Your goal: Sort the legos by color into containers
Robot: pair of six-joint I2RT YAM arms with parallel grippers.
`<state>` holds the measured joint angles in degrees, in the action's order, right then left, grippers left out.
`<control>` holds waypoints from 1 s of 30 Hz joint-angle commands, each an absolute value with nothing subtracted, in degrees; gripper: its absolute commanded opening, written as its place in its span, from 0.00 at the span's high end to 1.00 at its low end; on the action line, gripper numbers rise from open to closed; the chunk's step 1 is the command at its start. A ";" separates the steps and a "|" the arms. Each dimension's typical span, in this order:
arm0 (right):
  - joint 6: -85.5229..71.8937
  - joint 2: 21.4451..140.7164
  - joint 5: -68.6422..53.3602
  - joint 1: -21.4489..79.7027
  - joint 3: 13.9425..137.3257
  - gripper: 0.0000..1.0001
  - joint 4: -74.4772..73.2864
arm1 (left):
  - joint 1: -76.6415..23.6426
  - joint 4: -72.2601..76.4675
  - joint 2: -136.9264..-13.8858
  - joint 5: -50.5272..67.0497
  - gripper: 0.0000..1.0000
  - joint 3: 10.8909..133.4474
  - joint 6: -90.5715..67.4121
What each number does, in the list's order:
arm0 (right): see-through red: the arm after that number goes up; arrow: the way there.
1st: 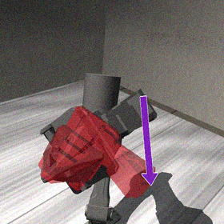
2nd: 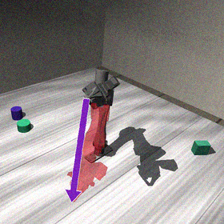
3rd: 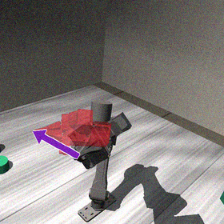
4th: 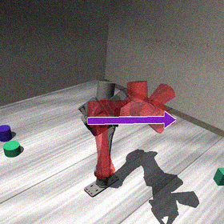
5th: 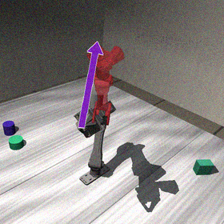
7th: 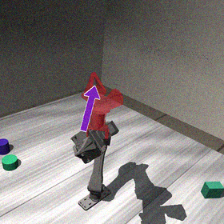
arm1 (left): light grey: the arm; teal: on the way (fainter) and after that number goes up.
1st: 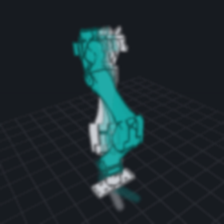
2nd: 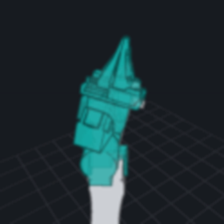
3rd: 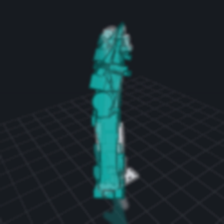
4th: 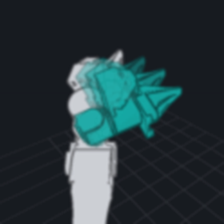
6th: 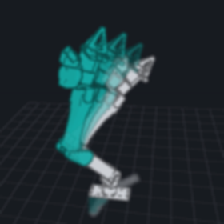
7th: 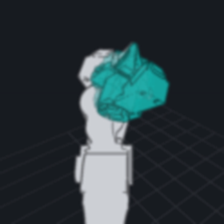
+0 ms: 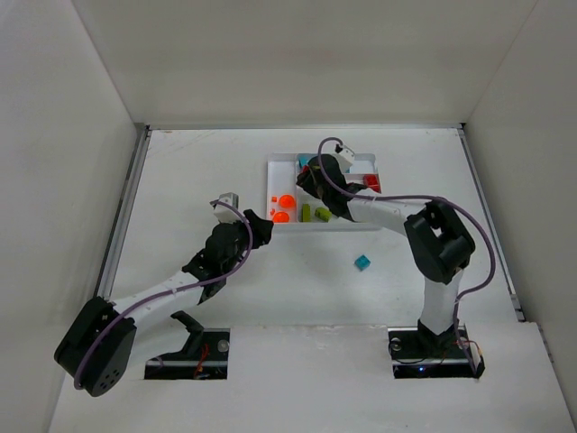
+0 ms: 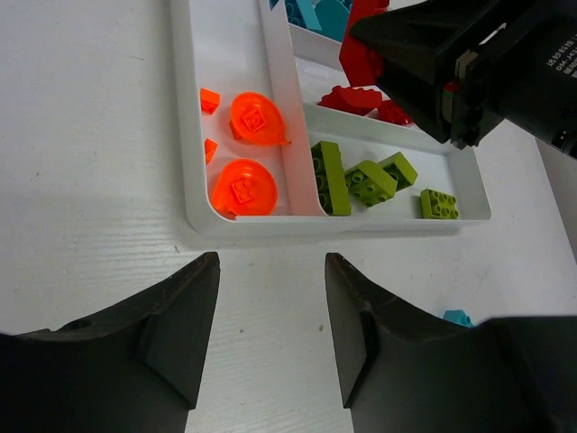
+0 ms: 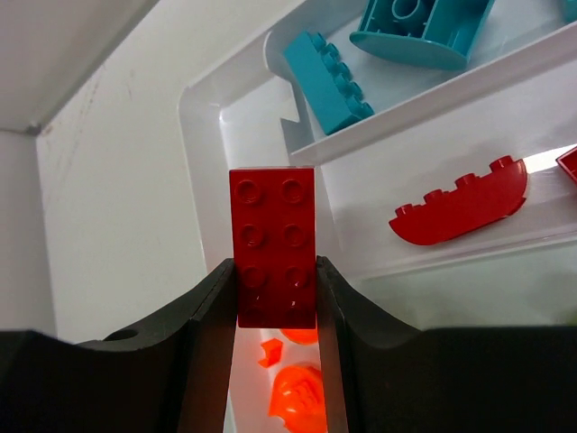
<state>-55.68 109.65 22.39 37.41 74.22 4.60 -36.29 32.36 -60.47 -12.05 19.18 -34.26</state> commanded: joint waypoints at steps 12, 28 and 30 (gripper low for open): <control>-77.78 113.20 28.21 37.13 75.50 0.69 7.56 | -36.60 35.95 -60.30 -11.42 0.52 18.90 -34.81; -75.94 105.04 27.69 37.13 65.41 0.47 11.25 | -36.70 36.57 -60.90 -10.99 0.52 18.89 -34.89; -72.79 101.36 27.86 37.13 61.54 0.48 12.74 | -37.04 36.56 -60.82 -10.90 0.52 18.98 -34.89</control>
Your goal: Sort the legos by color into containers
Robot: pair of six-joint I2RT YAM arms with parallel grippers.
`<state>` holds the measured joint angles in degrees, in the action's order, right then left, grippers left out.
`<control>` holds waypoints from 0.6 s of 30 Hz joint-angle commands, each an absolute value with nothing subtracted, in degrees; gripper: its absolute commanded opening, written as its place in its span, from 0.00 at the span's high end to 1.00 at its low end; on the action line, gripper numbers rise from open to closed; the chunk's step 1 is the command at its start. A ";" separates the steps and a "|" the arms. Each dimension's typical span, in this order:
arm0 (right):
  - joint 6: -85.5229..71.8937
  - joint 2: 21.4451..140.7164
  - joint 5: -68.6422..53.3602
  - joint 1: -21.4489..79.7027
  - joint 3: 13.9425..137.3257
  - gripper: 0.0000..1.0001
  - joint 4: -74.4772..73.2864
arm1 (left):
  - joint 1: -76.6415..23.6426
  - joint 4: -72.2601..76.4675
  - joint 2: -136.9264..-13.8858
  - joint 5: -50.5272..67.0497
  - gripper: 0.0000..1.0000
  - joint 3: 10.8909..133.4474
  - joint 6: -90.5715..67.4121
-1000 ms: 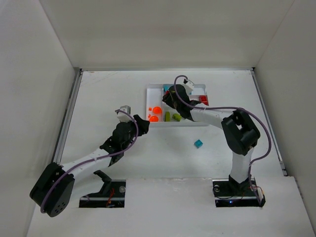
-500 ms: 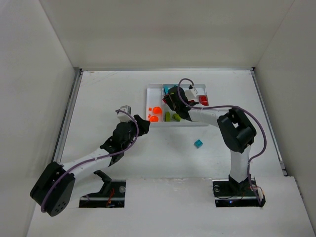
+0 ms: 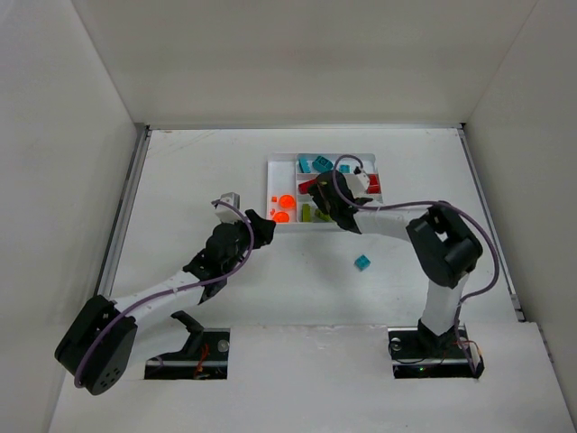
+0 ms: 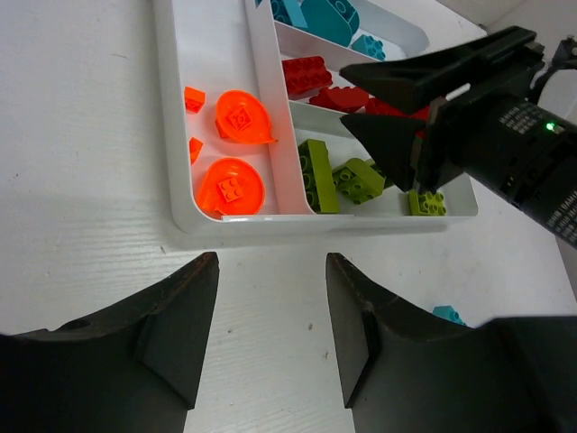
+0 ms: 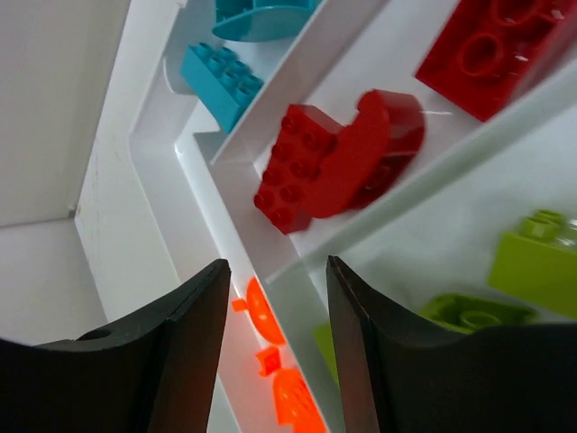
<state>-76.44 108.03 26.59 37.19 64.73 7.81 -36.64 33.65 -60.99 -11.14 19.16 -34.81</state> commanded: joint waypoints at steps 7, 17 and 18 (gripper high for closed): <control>-49.59 79.49 31.19 38.27 42.83 0.74 7.85 | -37.22 36.21 -59.33 -10.98 0.52 18.72 -35.24; -53.34 59.85 35.68 43.19 32.17 0.33 -22.66 | -38.45 36.83 -60.03 -11.42 0.52 18.99 -35.24; -53.52 60.46 35.34 43.81 32.17 0.29 -23.11 | -38.28 36.57 -60.03 -11.25 0.52 18.98 -35.33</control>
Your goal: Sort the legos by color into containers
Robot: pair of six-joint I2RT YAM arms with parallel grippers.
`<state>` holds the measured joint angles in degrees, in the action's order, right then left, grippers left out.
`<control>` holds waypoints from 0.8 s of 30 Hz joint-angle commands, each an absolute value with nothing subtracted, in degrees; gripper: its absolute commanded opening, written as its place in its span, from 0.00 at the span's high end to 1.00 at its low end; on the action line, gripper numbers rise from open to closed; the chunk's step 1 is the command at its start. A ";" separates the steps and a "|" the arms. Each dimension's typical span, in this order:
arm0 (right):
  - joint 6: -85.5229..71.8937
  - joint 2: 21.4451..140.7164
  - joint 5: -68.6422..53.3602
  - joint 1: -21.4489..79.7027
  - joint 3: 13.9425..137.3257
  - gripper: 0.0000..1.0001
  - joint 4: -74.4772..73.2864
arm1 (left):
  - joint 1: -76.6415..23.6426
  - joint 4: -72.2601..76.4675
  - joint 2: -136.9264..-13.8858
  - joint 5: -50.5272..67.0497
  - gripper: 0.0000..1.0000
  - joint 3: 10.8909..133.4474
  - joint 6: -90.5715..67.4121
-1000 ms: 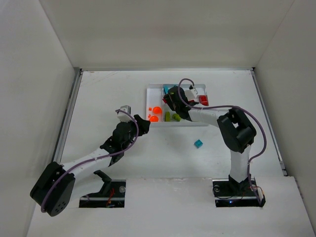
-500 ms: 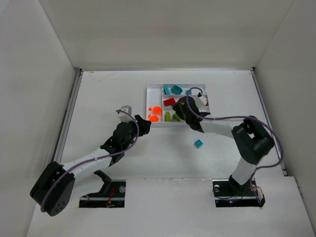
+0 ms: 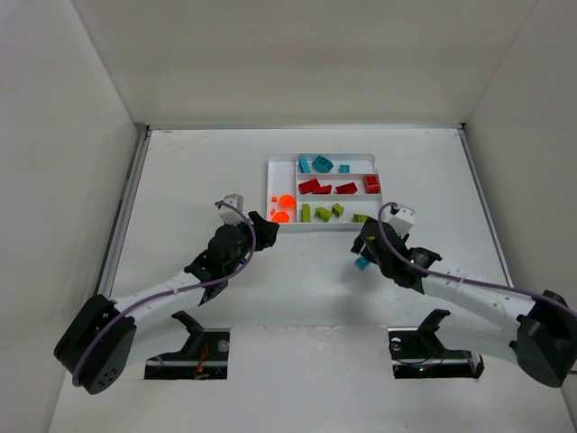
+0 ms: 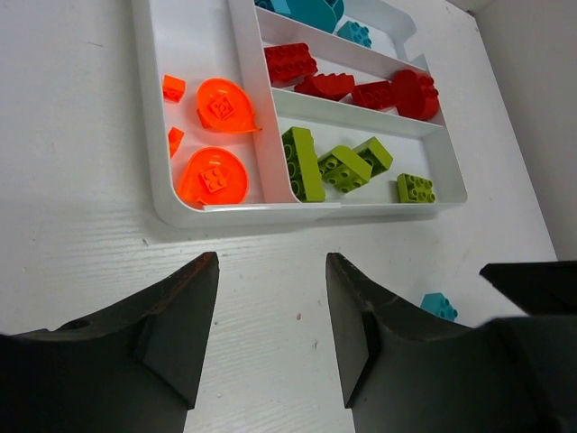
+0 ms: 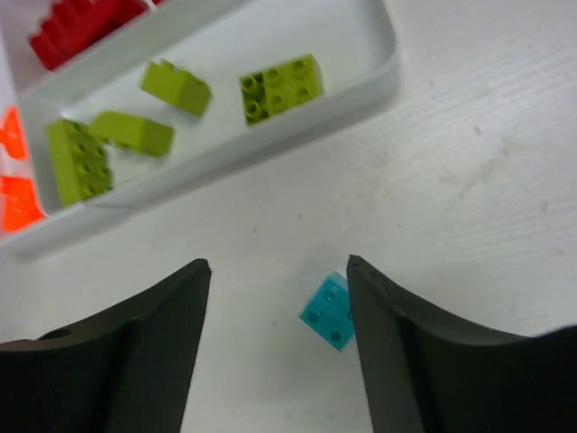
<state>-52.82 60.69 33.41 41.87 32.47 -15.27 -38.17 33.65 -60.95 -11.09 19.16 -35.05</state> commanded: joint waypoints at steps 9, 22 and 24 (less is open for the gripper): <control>-54.58 69.43 34.01 47.42 34.72 0.28 -23.82 | -38.54 36.30 -60.03 -11.51 0.52 19.16 -35.16; -53.79 76.11 30.32 46.01 35.24 0.44 -16.17 | -38.80 36.30 -61.08 -11.69 0.52 19.42 -35.07; -53.79 76.90 31.90 45.83 35.33 0.55 -16.17 | -39.06 36.56 -60.65 -11.95 0.52 19.34 -34.81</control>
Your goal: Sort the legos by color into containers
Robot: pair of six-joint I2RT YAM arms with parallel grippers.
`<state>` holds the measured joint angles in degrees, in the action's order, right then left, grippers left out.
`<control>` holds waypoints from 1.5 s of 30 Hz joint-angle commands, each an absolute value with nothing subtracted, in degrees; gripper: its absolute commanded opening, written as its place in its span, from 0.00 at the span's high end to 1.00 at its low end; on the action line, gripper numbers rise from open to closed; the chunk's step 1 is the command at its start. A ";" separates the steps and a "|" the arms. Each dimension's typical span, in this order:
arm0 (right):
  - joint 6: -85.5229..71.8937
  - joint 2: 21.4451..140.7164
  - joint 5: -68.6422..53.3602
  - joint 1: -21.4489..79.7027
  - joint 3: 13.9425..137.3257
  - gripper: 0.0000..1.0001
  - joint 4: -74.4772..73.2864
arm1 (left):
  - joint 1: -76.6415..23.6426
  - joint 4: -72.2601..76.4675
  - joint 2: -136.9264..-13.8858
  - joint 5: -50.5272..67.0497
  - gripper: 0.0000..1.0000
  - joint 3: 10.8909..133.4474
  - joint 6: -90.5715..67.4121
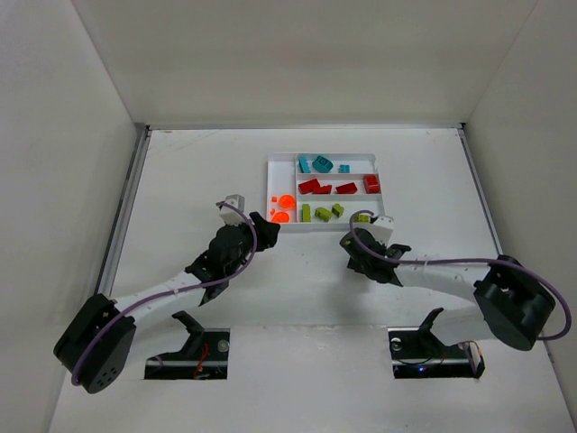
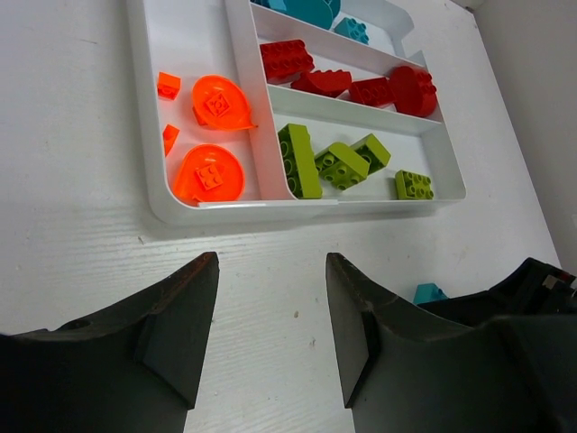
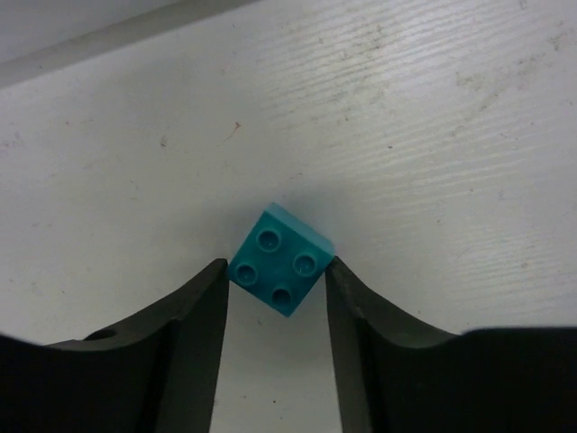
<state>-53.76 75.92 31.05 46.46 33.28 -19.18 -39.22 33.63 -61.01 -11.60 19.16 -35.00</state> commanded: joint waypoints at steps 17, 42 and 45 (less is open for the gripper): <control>-30.16 83.47 27.44 32.32 55.96 0.73 1.04 | -39.07 37.70 -62.84 -12.30 0.51 19.34 -34.63; -32.96 118.30 22.06 17.80 88.33 0.56 -2.20 | -35.81 37.35 -56.87 -13.36 0.14 16.61 -35.60; -33.48 117.25 22.32 17.80 86.93 0.45 -1.67 | -35.46 37.09 -57.57 -13.54 0.06 16.96 -35.42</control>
<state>-32.42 119.46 22.41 17.65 87.18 -3.46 -35.88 34.65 -58.22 -12.64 17.32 -35.20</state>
